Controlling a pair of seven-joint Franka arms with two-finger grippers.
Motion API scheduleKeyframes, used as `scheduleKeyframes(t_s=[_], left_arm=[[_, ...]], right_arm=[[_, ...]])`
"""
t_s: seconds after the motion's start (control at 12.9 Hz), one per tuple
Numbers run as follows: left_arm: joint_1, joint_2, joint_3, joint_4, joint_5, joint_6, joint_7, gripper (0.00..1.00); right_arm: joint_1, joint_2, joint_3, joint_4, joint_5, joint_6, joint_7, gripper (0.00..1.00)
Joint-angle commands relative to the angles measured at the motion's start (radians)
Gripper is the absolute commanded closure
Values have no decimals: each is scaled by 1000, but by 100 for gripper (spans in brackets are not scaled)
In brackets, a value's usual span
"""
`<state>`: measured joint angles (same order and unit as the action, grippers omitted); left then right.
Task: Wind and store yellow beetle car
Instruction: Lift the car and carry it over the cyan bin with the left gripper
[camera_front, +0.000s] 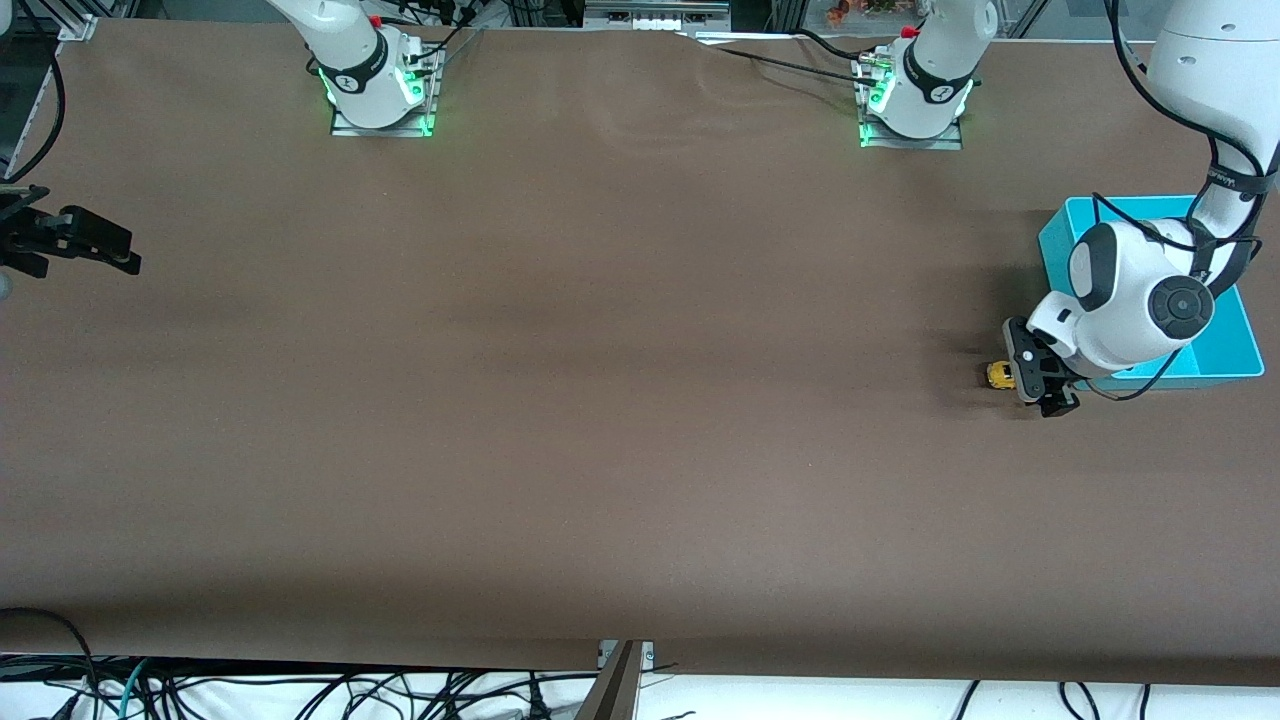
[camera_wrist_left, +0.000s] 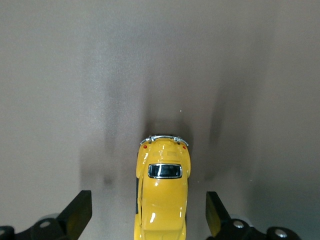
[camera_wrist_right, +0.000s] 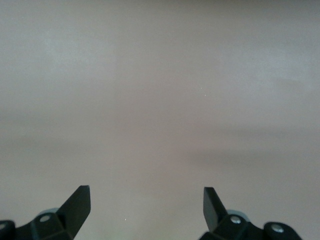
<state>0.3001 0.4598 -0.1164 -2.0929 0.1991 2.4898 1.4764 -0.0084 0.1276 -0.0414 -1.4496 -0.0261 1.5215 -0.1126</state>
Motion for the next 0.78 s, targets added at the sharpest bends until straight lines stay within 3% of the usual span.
scheduleKeyframes(t_s=[0.0, 0.23, 0.39, 0.62, 0.7], left_arm=[[8, 10, -3, -1, 11, 21, 2, 7], [8, 16, -3, 1, 20, 21, 4, 54], [8, 7, -3, 7, 25, 20, 16, 100], [7, -61, -11, 34, 25, -11, 18, 100], [1, -93, -23, 56, 19, -75, 16, 100]], right_arm=[[1, -26, 1, -40, 8, 5, 16, 0], [-1, -20, 0, -32, 14, -7, 18, 0], [-1, -20, 0, -32, 15, -12, 19, 0], [-2, -19, 0, -32, 15, -12, 21, 0], [-1, -19, 0, -31, 15, -12, 22, 0]])
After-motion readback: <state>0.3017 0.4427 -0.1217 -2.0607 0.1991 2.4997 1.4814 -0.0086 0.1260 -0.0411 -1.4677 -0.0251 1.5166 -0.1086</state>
